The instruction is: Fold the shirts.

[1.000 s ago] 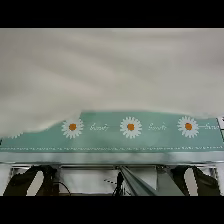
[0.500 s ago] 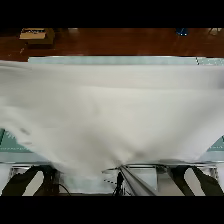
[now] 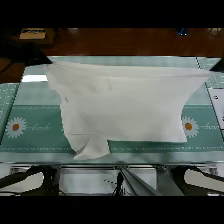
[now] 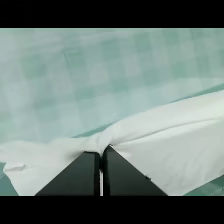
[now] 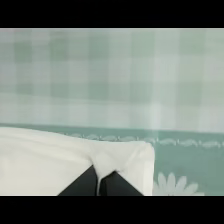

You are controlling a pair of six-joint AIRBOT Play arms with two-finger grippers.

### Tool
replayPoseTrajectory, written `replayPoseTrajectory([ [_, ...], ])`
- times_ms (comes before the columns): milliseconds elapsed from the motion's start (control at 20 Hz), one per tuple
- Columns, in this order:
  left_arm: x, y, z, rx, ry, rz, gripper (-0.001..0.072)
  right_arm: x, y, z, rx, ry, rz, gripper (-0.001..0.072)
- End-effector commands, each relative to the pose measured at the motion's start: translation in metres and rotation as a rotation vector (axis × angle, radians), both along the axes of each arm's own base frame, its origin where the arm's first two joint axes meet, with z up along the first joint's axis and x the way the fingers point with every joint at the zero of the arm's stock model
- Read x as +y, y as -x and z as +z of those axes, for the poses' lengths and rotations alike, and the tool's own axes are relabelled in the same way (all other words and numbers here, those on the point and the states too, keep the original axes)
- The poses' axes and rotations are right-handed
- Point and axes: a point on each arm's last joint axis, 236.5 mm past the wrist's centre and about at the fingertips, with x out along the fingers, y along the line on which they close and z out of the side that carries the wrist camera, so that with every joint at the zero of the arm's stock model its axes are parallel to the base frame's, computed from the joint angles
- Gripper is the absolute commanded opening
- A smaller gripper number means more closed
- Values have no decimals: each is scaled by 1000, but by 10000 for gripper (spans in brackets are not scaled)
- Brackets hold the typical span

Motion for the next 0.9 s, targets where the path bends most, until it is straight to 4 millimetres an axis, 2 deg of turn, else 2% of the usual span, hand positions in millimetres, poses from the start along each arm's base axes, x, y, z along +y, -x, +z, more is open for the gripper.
replayPoseTrajectory([
  [0,-6,-63,-64,3,34,67,25,15,-88,-38,-147,24,-9,35],
  [100,-6,-86,-85,-15,40,105,25,24,-127,-45,-251,36,-23,35],
  [200,-5,-108,-99,-55,41,149,25,33,-156,-55,-320,43,-34,35],
  [350,-8,-134,-110,-121,39,190,25,40,-188,-76,-383,48,-56,35],
  [450,-7,-145,-116,-153,31,204,24,36,-200,-84,-406,41,-94,35],
  [550,-1,-147,-128,-143,9,210,24,22,-204,-91,-399,56,-146,35],
  [650,6,-143,-140,-113,-33,210,23,10,-199,-100,-364,77,-172,35],
  [850,4,-135,-146,-68,-31,200,23,8,-174,-121,-227,80,-159,35],
])
